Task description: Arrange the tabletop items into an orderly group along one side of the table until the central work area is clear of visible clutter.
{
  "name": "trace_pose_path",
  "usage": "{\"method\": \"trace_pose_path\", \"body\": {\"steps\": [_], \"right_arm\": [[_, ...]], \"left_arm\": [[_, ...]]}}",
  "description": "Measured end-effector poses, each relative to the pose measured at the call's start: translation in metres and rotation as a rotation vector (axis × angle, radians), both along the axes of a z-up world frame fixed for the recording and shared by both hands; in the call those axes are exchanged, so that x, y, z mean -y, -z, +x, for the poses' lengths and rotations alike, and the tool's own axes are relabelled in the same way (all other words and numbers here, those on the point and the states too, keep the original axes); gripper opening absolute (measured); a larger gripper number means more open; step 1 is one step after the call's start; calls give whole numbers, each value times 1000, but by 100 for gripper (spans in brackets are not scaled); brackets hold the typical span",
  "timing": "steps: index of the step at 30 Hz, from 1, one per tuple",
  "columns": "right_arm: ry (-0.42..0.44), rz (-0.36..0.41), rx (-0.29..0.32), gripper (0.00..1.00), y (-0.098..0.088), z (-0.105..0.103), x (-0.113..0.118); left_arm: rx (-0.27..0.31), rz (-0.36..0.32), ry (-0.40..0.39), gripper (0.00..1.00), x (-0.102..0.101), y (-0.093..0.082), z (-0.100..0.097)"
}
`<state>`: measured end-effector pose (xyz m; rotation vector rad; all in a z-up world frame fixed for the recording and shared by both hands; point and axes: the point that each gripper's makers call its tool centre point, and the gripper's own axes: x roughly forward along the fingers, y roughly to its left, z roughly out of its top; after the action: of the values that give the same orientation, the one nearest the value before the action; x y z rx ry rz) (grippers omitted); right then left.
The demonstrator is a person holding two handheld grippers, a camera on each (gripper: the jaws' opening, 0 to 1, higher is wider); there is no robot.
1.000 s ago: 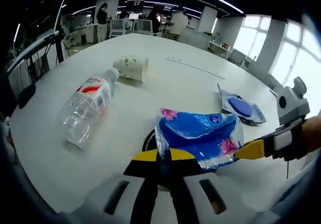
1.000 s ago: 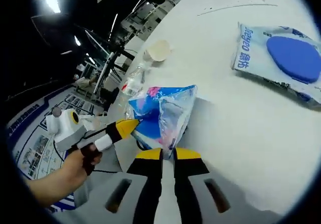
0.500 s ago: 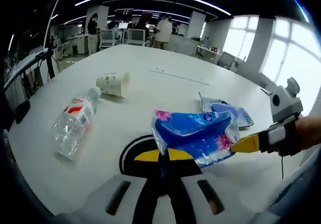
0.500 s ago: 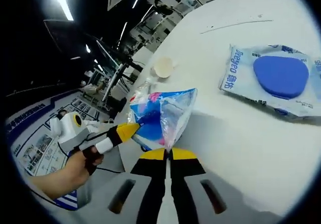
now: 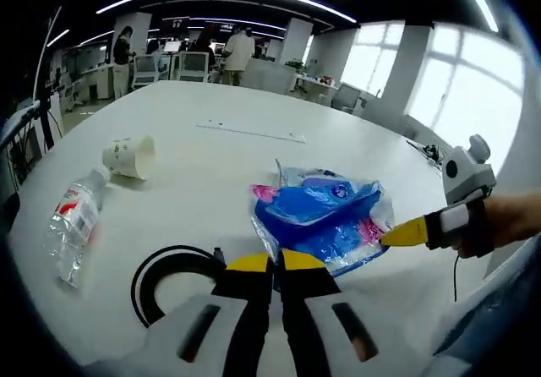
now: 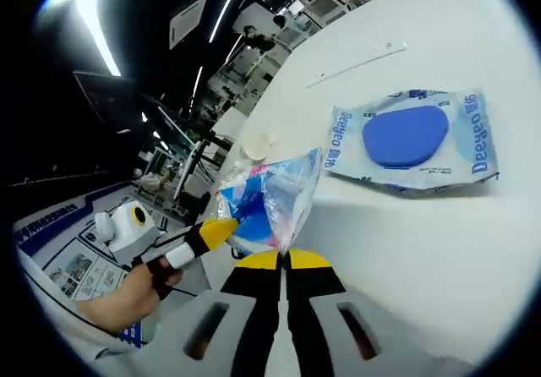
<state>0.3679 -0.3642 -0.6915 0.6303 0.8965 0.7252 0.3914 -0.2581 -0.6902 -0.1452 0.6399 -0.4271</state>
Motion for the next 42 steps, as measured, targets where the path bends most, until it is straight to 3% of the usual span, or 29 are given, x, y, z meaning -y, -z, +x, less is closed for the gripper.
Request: {"method": "trace_pose_path", "body": {"steps": [11, 22, 25, 31, 42], "right_arm": [[138, 6, 9, 0, -3, -4, 63], [323, 17, 20, 0, -9, -7, 136], [367, 21, 18, 0, -9, -7, 154], [444, 22, 24, 0, -12, -6, 190], [540, 9, 49, 0, -15, 3, 241]], "left_arm": [[-8, 10, 151, 0, 63, -5, 5], [1, 73, 344, 0, 145, -13, 7], [6, 63, 389, 0, 165, -17, 7], [-18, 44, 438, 1, 197, -18, 8], [3, 89, 551, 1, 251, -24, 19]]}}
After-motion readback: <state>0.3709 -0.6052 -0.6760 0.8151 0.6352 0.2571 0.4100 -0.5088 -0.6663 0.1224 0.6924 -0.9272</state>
